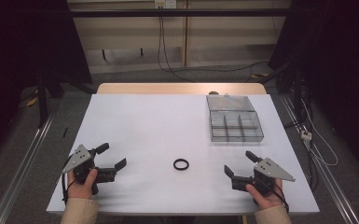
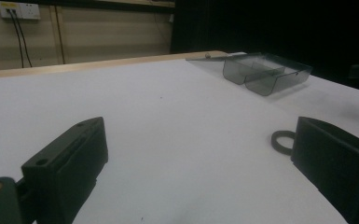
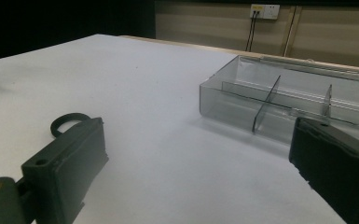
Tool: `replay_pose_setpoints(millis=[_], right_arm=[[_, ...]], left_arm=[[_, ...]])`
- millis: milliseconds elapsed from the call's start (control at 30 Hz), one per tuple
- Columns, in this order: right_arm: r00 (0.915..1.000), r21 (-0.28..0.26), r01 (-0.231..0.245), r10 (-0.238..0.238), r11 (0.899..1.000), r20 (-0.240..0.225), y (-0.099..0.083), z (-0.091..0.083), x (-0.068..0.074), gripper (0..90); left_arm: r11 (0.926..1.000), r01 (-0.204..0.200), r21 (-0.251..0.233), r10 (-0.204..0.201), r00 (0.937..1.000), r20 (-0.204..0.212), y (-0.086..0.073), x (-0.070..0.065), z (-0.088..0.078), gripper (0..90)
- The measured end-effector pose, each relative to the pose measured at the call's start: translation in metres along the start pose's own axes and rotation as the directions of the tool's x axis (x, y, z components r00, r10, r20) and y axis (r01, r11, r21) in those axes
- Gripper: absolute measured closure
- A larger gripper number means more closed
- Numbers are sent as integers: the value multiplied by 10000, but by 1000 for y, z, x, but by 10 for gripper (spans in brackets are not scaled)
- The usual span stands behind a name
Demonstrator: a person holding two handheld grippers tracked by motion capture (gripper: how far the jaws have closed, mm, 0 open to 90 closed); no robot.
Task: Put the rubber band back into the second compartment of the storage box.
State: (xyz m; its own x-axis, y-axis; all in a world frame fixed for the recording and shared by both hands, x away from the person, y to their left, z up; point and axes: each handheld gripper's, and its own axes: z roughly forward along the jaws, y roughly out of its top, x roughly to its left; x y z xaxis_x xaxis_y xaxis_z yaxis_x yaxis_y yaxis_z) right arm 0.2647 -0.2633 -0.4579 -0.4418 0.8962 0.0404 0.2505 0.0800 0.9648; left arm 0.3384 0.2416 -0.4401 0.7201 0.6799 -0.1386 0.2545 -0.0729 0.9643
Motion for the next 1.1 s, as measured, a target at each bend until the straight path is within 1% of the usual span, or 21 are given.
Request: replay_pose_setpoints(millis=[300,467,567,700,933,1000,1100], right_arm=[[9998,159,61,-58,9999,-178,3,6,3,40],[9994,235,129,-121,9996,-309,7,13,5,41],[9994,302,182,-172,9994,-311,10,19,6,42],[9981,361,325,-306,9988,-536,15,27,10,42],[9942,593,557,-499,9967,-948,20,44,21,47],[9933,692,676,-606,9953,-981,21,48,24,50],[9917,737,650,-562,9952,-1153,23,55,28,51]], left_arm=[[10000,3,-14,-3,10000,-49,0,0,-2,35],[10000,-54,16,54,10000,-67,1,-1,-2,35],[10000,-57,10,57,10000,-54,0,0,-3,35],[10000,-55,4,55,10000,-69,0,0,-3,36],[10000,-45,-22,45,10000,-62,0,-1,-3,35],[10000,-34,-22,34,10000,-44,0,-1,-3,36],[10000,-4,-39,4,10000,-27,0,-1,-3,35]])
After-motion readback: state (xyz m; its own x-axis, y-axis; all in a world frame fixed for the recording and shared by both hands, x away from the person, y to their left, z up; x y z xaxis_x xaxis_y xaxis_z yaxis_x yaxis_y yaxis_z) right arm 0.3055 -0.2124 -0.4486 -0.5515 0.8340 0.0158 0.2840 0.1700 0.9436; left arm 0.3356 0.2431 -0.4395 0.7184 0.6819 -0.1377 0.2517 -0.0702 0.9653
